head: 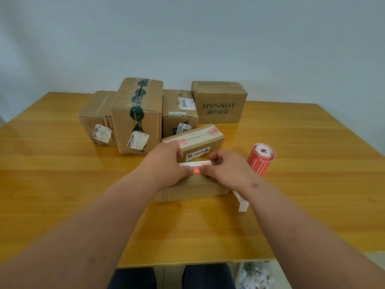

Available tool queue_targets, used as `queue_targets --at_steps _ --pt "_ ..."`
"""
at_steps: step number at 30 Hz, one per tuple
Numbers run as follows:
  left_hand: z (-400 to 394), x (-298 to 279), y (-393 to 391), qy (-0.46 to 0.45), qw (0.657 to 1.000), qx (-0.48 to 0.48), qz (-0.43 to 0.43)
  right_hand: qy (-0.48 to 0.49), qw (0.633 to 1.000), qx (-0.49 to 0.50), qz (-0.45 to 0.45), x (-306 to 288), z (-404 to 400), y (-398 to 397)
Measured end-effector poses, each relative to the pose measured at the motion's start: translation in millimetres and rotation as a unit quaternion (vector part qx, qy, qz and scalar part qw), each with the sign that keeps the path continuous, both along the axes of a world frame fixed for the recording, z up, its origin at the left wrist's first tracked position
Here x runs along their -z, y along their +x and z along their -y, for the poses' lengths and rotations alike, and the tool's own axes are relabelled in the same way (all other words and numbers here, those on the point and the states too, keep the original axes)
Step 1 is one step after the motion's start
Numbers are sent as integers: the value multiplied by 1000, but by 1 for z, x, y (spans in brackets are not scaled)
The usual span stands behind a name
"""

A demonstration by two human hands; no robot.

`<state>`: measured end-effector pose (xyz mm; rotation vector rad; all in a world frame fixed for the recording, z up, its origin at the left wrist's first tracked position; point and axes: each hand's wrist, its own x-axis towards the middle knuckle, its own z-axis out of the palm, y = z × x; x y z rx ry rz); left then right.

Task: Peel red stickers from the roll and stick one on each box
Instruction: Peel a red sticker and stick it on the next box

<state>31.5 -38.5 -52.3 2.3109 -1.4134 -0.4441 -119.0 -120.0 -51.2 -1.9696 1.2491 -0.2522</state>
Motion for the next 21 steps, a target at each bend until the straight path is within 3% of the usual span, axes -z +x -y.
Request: queue_targets --at_steps 4,9,14,18,21 --pt "-6 -1 7 -11 998 -5 -59 2 1000 -7 22 -2 0 -2" --pt "-6 1 -3 -12 999 -17 -28 -31 999 -22 -12 -2 -6 4" --pt "-7 1 2 -23 997 -31 -60 0 1000 16 22 -4 -1 -2" --pt "-6 -1 -7 -1 1000 -31 -4 -38 999 -11 -27 0 -8 3" --pt "-6 -1 0 -6 998 -32 -54 -29 1000 -1 -11 -2 -6 1"
